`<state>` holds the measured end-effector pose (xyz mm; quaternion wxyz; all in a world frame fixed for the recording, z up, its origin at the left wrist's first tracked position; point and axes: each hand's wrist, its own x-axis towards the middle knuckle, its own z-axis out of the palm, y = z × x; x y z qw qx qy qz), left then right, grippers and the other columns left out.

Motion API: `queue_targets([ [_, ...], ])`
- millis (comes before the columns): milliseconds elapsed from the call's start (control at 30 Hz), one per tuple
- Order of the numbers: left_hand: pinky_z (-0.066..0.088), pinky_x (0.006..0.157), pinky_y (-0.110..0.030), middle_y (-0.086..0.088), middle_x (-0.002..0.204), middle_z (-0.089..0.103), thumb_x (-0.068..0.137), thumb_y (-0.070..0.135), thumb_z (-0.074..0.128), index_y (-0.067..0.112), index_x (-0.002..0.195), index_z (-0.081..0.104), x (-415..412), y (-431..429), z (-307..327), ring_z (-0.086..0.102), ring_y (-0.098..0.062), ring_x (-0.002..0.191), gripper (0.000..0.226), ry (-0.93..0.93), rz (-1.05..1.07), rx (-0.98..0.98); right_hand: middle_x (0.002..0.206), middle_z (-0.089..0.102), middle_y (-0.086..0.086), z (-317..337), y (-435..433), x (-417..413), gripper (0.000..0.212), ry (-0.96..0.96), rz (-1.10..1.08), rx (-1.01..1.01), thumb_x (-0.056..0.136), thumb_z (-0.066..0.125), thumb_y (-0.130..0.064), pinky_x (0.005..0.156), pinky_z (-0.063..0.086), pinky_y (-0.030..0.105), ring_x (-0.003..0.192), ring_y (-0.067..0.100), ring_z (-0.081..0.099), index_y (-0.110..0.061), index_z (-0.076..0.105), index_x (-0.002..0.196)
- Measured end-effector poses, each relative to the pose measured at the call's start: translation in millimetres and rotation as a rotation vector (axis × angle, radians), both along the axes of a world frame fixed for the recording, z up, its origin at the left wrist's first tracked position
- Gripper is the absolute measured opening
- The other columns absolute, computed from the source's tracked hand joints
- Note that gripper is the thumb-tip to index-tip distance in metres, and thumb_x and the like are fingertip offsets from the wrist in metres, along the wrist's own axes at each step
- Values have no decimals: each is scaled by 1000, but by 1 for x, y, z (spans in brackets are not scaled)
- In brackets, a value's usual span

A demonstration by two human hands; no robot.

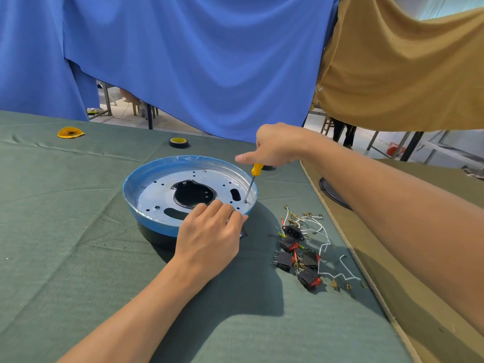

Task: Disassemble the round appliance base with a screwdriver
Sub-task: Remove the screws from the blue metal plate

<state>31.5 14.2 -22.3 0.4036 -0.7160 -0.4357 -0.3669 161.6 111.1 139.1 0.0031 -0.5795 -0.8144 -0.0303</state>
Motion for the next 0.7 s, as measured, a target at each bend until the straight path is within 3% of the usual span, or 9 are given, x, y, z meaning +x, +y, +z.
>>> queue_targets([
  [67, 41, 51, -31, -2, 62, 61, 92, 20, 63, 12, 60, 60, 0, 0, 0, 55, -22, 56, 34, 0, 0, -2, 31, 47, -5, 2, -3, -2, 65, -60, -16, 30, 90, 42, -62, 47, 35, 24, 43, 15, 48, -13, 56, 50],
  [167, 41, 51, -32, -1, 62, 61, 93, 20, 62, 12, 59, 60, -1, 0, -1, 55, -22, 56, 35, 1, 1, -2, 26, 41, -8, 4, -3, -2, 50, -80, -9, 10, 89, 55, -45, 45, 32, 23, 43, 16, 44, -15, 57, 49],
  [300, 40, 50, -32, -1, 61, 59, 93, 20, 62, 13, 58, 57, 0, 1, -1, 54, -23, 56, 36, 0, 5, 11, 65, 58, 5, 5, -3, -1, 29, 10, 60, -46, 79, 74, -35, 49, 38, 25, 59, 20, 47, -10, 63, 70],
  [367, 39, 50, -32, -1, 60, 57, 93, 20, 62, 13, 58, 56, 0, 1, -1, 53, -23, 55, 36, -1, 8, 20, 84, 67, 8, 7, -2, 0, 16, 29, 86, -103, 77, 77, -30, 49, 44, 23, 64, 18, 54, -18, 67, 83],
  [433, 39, 50, -32, -1, 60, 57, 93, 20, 62, 13, 58, 56, 0, 1, -1, 53, -23, 55, 36, 2, 7, 17, 90, 68, 7, 6, -1, 1, 16, 8, 91, -125, 79, 75, -33, 51, 48, 25, 66, 18, 56, -21, 66, 85],
  [500, 39, 50, -32, -1, 60, 58, 93, 20, 62, 13, 58, 57, -1, 0, -1, 54, -23, 55, 35, 5, 9, 12, 67, 65, 1, 2, 0, 0, 40, -32, 73, -58, 83, 64, -54, 51, 45, 27, 58, 19, 54, -15, 65, 73],
  [567, 40, 50, -32, -1, 61, 59, 92, 20, 62, 13, 59, 59, 0, 0, -1, 54, -22, 56, 35, 6, 7, 7, 34, 49, -7, 0, -1, -1, 63, -43, 18, 41, 86, 48, -65, 49, 39, 27, 49, 17, 49, -14, 55, 51],
  [633, 40, 51, -32, -1, 62, 60, 93, 20, 62, 12, 59, 59, 0, 0, -1, 55, -22, 56, 34, 7, 8, 2, 25, 40, -9, -1, 0, 0, 60, -30, -9, 67, 89, 50, -55, 49, 33, 26, 47, 16, 45, -16, 51, 44],
  [700, 40, 51, -32, -1, 62, 60, 92, 20, 63, 12, 59, 59, -1, 0, 0, 55, -22, 56, 34, 7, 9, 1, 33, 43, -8, -1, 1, 0, 45, -8, 7, 36, 85, 61, -41, 49, 32, 26, 52, 19, 43, -14, 54, 50],
])
